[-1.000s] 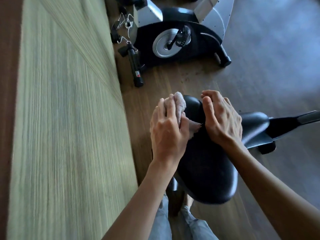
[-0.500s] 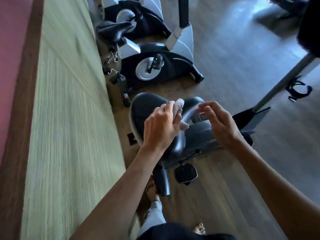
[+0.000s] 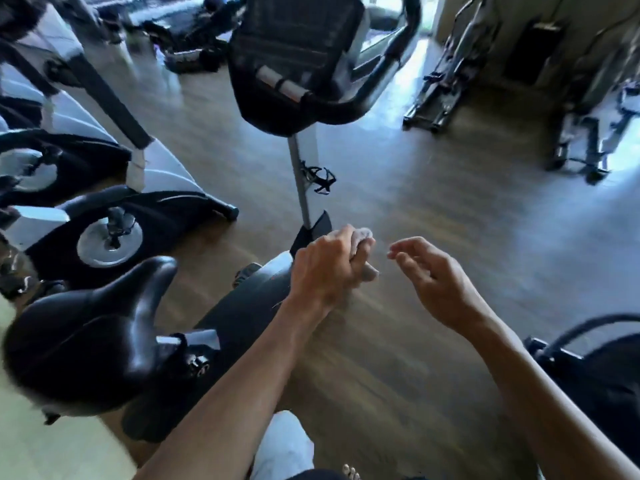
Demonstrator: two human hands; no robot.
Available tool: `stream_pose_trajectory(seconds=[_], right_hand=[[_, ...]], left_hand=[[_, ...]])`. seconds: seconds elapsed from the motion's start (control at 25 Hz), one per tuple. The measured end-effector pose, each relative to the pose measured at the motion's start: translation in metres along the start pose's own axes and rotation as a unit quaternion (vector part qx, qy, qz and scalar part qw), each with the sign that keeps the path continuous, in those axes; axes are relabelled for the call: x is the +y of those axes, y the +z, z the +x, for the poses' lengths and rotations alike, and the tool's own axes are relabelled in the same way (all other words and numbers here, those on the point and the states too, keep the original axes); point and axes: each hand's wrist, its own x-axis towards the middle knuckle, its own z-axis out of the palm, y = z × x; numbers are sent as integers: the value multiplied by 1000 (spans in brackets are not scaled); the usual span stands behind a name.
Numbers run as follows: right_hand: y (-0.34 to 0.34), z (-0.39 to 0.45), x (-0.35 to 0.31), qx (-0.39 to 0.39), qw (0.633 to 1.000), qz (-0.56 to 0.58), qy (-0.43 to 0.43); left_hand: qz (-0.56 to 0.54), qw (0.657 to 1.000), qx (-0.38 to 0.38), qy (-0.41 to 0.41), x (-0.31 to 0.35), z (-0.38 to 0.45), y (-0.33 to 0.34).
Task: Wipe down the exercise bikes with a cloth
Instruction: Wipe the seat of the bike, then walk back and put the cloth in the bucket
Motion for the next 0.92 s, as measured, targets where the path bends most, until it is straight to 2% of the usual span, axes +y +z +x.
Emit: stream_pose_trajectory(seconds=[0.16,0.36,0.68,0.92], right_hand=[[-74,3,43,73,995,-5,67],[-140,49,92,139,983,27,116],[-211,202,148,193,968,31,160],[-246,327,191,189,967,33,164]], left_hand=[[-9,996,-40,82,70,56,42],[-17,990,-63,123,113,147,95],[-37,983,-89,156,141,329,164],[-30,986,-87,139,152,461,218]])
